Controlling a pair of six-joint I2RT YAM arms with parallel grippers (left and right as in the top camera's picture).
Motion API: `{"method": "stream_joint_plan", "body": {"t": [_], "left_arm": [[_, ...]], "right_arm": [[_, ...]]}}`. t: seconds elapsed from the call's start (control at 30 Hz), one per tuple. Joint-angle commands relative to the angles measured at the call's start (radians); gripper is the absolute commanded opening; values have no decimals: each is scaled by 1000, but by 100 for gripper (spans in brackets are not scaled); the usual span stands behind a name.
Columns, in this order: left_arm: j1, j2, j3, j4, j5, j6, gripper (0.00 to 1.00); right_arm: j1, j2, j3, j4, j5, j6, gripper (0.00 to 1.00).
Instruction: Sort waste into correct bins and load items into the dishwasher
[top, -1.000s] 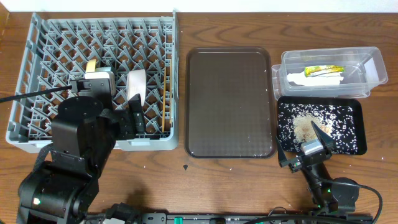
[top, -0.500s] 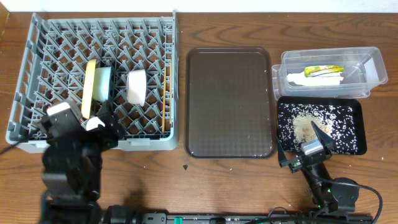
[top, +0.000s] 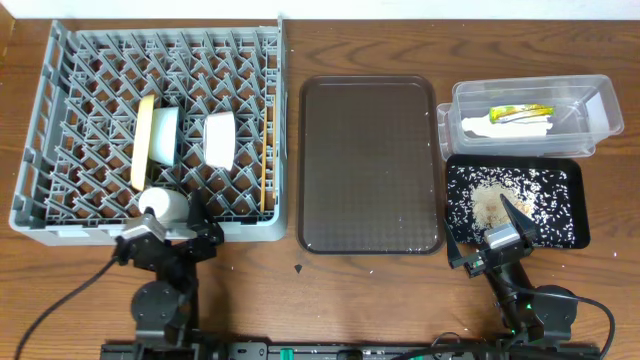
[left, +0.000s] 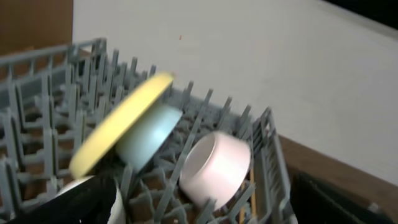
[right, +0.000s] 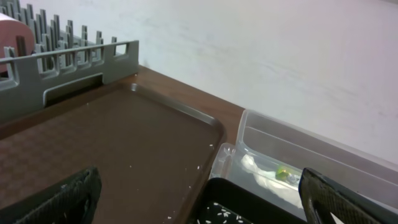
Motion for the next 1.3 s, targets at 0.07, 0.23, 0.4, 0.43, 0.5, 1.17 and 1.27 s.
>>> {"method": "stream_joint_plan", "body": {"t": [0.07,0.23,0.4,0.43,0.5,1.17,1.27], "left_arm": [[8,-61,-119,64,34,-2,90],[8,-60,-166,40,35,0,89],[8,-60,-166,40,35,-1,90],[8,-58,-166,40,35,-1,90],[8,-57,-166,40,35,-1,89],[8,-57,-166,40,35,-1,89],[8,-57,-166,40,35,-1,90]], "right_arm": [[-5,-6,-3,-2,2,-4,99],[-5,-6,-3,-2,2,-4,99],[-5,-6,-3,-2,2,-4,99],[-5,-6,-3,-2,2,-4,99],[-5,-6,-3,-2,2,-4,99],[-5,-6,-3,-2,2,-4,99],[-5,-6,-3,-2,2,-4,99]]}}
